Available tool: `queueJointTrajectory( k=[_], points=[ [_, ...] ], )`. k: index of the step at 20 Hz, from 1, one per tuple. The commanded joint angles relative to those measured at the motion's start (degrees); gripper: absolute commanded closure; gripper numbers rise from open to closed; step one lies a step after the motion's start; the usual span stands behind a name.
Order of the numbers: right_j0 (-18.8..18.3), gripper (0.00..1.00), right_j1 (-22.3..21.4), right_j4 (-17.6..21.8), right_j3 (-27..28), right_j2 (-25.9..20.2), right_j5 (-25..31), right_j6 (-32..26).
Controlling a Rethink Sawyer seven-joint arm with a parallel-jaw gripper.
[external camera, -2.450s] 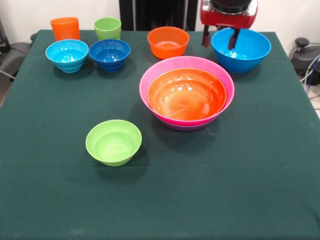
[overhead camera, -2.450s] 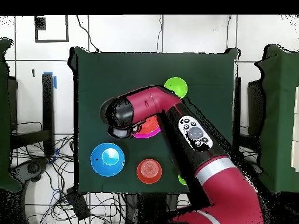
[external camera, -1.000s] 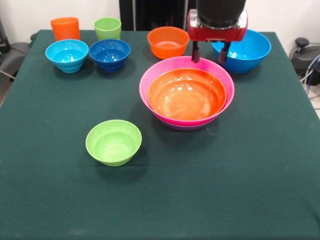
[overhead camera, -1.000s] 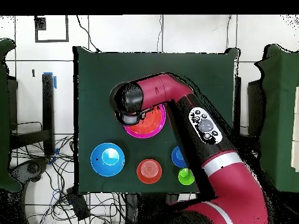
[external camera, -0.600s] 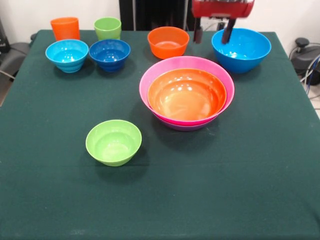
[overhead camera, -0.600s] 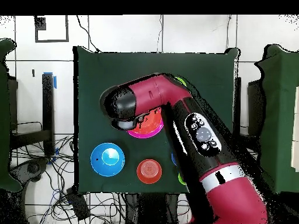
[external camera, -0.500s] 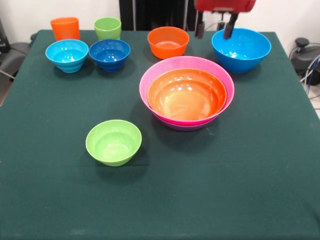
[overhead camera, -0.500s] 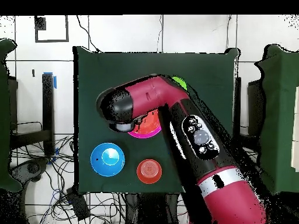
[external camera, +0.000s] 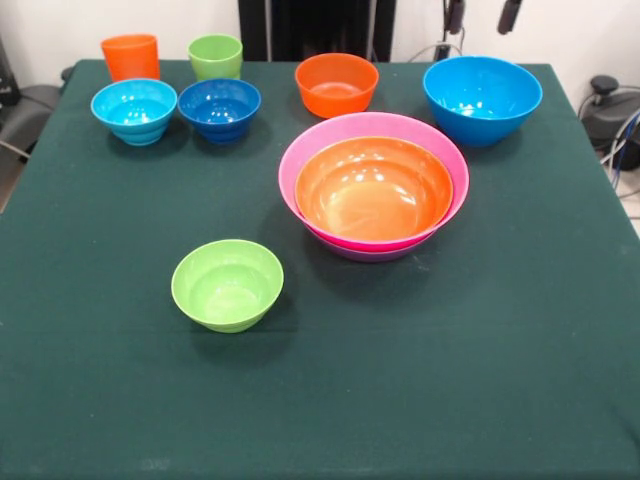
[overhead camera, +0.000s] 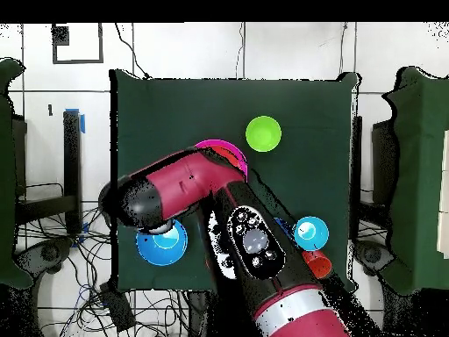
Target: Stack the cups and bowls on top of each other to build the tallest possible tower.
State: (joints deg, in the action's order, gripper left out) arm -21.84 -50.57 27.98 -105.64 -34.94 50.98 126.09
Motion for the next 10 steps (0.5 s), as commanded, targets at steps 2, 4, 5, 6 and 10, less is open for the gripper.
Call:
queueJointTrajectory(
  k=[2,4,5,6,10],
  points=[
    [2.8,0.0,-3.3,0.3,-13.4,7.1,-12.0,13.0],
    [3.0,0.0,-4.2,0.0,-14.8,7.6,-13.7,12.1],
    [3.0,0.0,-4.9,-0.3,-15.8,7.8,-14.5,11.7],
    [3.1,0.0,-5.7,-0.5,-16.5,8.0,-15.1,11.3],
    [2.1,0.0,-9.7,-3.1,-22.3,7.7,-19.9,10.6]
  ],
)
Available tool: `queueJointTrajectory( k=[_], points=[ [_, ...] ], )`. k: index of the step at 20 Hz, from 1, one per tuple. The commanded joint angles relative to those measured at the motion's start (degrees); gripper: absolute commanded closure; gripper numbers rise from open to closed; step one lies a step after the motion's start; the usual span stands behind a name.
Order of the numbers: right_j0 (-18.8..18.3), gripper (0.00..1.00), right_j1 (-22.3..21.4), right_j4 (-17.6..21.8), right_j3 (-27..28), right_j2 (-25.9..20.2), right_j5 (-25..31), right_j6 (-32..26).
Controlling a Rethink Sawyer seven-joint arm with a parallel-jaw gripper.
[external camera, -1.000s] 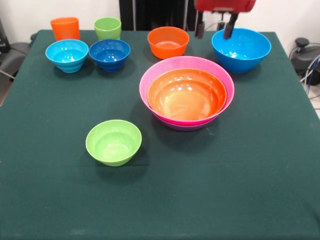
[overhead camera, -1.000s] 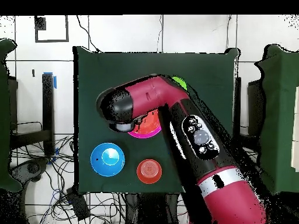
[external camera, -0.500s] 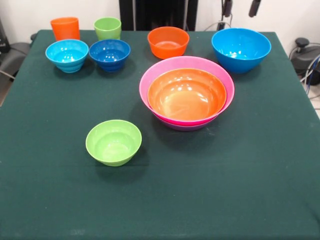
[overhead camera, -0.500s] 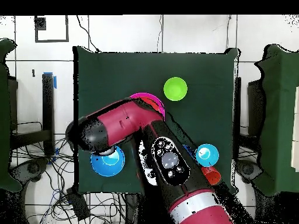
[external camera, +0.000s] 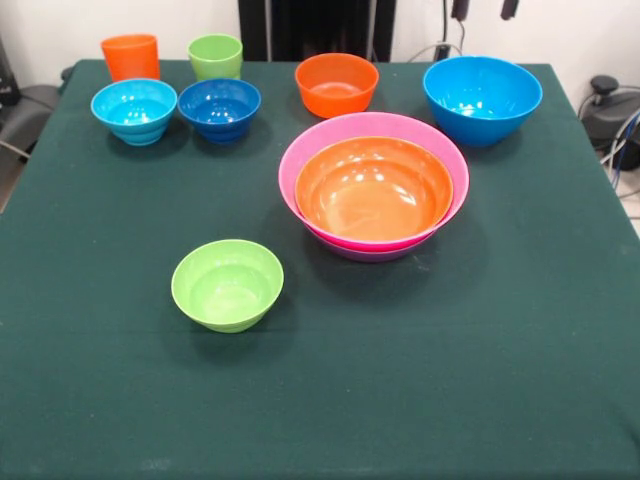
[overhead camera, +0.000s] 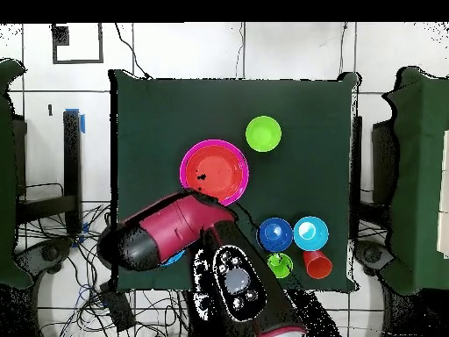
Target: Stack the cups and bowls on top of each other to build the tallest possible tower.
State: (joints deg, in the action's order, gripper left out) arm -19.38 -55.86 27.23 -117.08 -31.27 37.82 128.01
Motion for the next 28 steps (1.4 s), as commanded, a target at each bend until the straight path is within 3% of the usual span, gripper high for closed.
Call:
queueJointTrajectory(
  k=[1,7,10,13,15,24,28],
  points=[
    [-0.5,0.0,-5.8,-2.8,-12.3,4.0,-7.8,8.4],
    [-0.6,0.0,-8.5,-3.5,-16.8,5.3,-13.2,7.8],
    [1.7,0.0,-4.2,0.6,-14.1,9.7,-16.0,9.5],
    [6.8,0.0,2.6,7.1,-9.5,17.1,-22.1,12.5],
    [10.0,0.0,5.6,9.4,-7.2,21.5,-25.3,13.3],
    [13.9,0.0,14.0,8.3,-5.0,30.4,-37.1,9.2],
    [15.1,0.0,15.2,7.5,-4.3,32.7,-39.5,6.6]
  ],
)
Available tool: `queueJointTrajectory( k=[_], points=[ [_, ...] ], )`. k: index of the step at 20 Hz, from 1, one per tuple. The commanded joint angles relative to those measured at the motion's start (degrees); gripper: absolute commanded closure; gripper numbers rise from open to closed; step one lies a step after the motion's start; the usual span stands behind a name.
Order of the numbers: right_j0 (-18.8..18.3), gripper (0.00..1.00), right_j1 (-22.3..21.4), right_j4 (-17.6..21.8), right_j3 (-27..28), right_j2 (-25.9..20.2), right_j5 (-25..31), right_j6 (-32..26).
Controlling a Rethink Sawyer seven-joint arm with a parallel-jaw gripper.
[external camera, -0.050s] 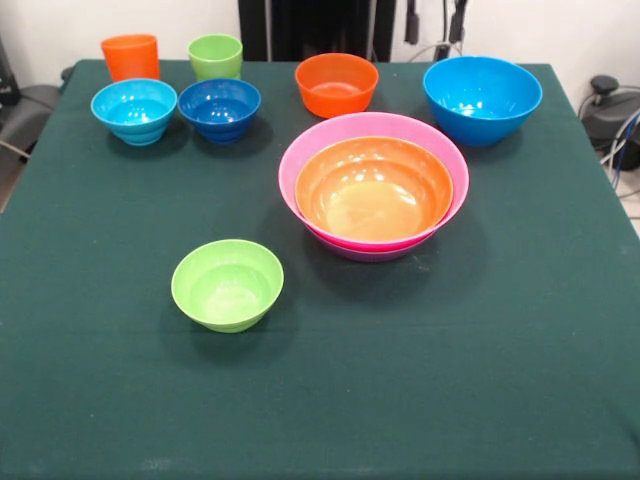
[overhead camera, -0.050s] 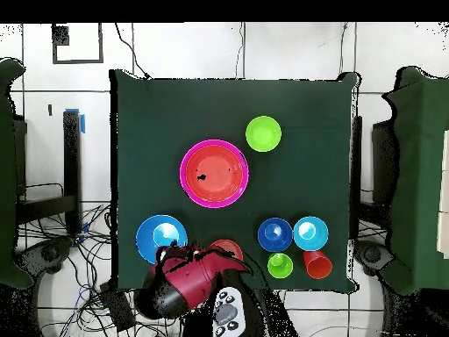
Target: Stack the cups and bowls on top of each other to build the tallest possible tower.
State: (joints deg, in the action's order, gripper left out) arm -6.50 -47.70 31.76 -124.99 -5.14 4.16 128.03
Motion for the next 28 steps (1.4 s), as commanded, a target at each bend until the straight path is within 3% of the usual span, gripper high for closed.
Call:
queueJointTrajectory(
  k=[1,7,11,17,20,28],
  points=[
    [2.7,0.0,7.0,2.9,3.8,7.3,-6.2,5.9],
    [6.8,0.0,9.0,3.3,6.4,12.9,-10.6,3.1],
    [7.9,0.0,10.7,2.2,6.9,14.1,-11.9,2.9],
    [18.3,0.0,13.6,-2.7,9.5,22.2,-13.8,4.8],
    [21.3,0.0,14.7,-4.7,9.9,24.3,-13.9,5.9],
    [22.6,0.0,14.4,-7.0,9.9,24.1,-11.9,6.2]
  ],
)
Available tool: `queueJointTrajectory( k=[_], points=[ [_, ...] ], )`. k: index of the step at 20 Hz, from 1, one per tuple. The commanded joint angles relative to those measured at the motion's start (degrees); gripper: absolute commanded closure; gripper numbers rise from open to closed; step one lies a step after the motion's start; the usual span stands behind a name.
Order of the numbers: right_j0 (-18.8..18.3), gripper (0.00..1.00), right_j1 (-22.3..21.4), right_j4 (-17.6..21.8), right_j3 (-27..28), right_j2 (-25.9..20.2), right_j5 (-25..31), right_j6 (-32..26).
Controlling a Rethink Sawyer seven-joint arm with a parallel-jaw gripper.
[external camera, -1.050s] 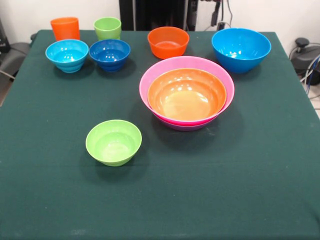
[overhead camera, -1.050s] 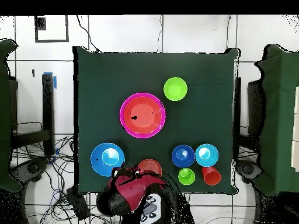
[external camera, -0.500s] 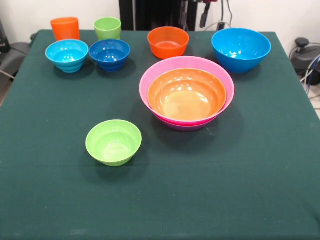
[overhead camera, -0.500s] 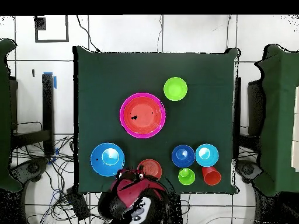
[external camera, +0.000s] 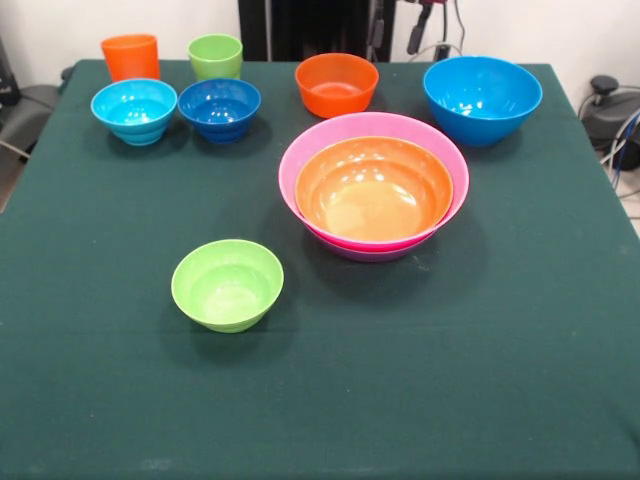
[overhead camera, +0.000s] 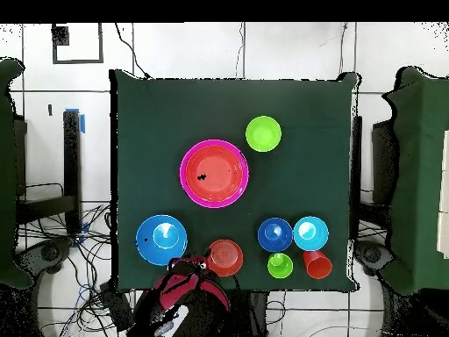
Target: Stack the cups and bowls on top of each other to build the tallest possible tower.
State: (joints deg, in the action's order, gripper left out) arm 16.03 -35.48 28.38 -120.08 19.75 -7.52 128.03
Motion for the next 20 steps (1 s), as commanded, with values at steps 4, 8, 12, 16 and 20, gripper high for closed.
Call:
queueJointTrajectory(
  k=[4,8,12,16,20],
  points=[
    [0.2,0.0,2.0,-4.3,5.0,-1.0,0.2,6.0],
    [-0.2,0.0,1.5,-4.3,5.3,-1.7,0.7,5.4],
    [0.4,0.0,2.0,-4.6,6.0,-0.9,0.6,5.0],
    [1.5,0.0,3.1,-6.2,6.3,-0.7,1.2,5.8],
    [2.7,0.0,3.6,-8.8,7.4,-1.7,3.9,6.5]
  ],
)
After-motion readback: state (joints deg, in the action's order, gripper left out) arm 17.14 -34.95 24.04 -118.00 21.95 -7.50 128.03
